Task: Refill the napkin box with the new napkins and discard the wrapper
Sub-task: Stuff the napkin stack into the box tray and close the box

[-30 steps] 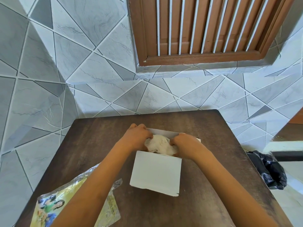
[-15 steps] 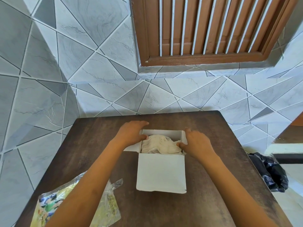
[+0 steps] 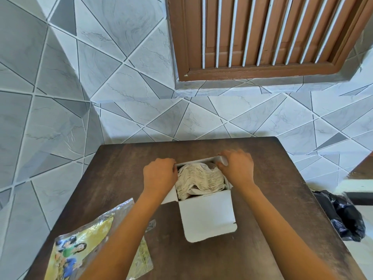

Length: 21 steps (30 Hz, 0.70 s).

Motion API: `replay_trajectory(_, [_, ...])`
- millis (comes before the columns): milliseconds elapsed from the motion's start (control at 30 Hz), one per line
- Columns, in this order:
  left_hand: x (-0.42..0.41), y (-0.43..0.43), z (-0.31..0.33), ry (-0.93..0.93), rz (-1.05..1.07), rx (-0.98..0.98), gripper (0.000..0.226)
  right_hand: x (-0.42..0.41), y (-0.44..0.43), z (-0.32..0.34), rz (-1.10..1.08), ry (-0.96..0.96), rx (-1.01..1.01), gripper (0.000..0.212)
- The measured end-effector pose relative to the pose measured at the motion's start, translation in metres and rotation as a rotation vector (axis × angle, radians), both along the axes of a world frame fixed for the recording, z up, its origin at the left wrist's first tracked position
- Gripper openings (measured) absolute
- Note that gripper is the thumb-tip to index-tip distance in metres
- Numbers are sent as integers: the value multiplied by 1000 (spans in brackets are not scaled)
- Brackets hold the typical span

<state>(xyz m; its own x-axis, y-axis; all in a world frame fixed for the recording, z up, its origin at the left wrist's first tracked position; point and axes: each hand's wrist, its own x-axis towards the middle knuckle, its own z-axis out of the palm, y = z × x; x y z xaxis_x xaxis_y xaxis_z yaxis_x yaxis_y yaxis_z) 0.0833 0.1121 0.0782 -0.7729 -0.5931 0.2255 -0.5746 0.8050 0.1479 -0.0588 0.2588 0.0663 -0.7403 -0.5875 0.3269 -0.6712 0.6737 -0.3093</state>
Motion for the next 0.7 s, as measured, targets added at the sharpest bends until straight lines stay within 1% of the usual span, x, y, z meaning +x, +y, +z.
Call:
replay_trajectory(133, [9,18,-6,-36,22,46,32,-5,-11,-9,-6,109,-93,7])
replay_trajectory(233, [12,35,-7,-74,-40,124,27,-10,-3,-19,-21,118,-69,14])
replay_trajectory(333, [12,55,-13,-129,-105,233,29,-10,12,-32,-71,-4,-128,24])
replay_trajectory(400, [7,66,-22,-155,-111,240,30,-10,19,-36,-84,-49,-129,30])
replay_trajectory(467, [3,69,-31,-141,-86,241,28,-13,23,-41,-59,-74,-57,34])
replay_trajectory(500, [2,68,-36,-150,-78,252,27,-15,23,-44,-20,-87,31,37])
replay_trajectory(567, [0,67,-47,-225,-90,269,28,-18,26,-54,60,-133,230,43])
replay_trajectory(600, [1,69,-53,-262,-97,278,28,-17,28,-60,89,-170,292,45])
replay_trajectory(700, [1,74,-67,-289,-121,307,28,-11,39,-75,96,-299,330,52])
